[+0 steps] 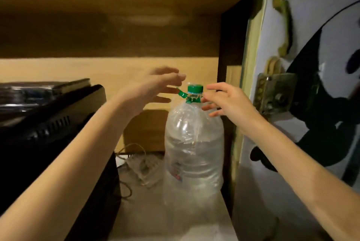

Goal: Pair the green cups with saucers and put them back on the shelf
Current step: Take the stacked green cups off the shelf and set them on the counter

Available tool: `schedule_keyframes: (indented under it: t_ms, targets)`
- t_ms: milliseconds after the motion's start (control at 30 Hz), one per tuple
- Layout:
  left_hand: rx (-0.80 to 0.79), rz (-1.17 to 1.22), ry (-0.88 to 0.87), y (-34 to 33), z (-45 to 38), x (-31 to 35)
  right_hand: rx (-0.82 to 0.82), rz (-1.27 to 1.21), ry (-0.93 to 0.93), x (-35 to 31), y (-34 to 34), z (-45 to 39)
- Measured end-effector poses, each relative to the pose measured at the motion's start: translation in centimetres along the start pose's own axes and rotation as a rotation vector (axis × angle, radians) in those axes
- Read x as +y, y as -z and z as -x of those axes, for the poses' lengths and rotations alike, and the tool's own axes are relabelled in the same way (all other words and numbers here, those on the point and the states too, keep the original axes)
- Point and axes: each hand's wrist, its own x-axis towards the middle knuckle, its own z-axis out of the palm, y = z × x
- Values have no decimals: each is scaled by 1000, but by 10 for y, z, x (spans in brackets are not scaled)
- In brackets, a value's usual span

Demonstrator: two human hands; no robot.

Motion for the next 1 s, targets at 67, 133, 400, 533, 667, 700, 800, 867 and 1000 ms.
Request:
schedule_keyframes:
  t_ms: [67, 133, 400, 533, 667, 700, 800, 867, 1000]
  targets:
    - [70, 0, -94, 5, -12, 22, 41, 22, 74, -19, 12, -14]
    - [144, -11, -206, 10, -25, 37, 76, 40, 137, -35, 21, -26]
    - [212, -140, -456, 34, -88, 86, 149, 125, 343, -90, 48, -80]
    - [324, -222, -493, 48, -123, 112, 192, 148, 386, -119, 64, -112]
    - [424, -319, -496, 58, -157, 125, 226, 148, 414, -139, 82, -150]
    - [443, -354, -501, 59, -166, 126, 228, 147, 417, -143, 86, -160]
    - [459, -437, -482, 63, -194, 132, 244, 149, 395, -151, 96, -190]
    - [477, -475, -439, 68, -211, 139, 263, 147, 376, -154, 101, -208]
    - [539, -493, -317, 71, -231, 148, 280, 219, 339, -157, 105, -233]
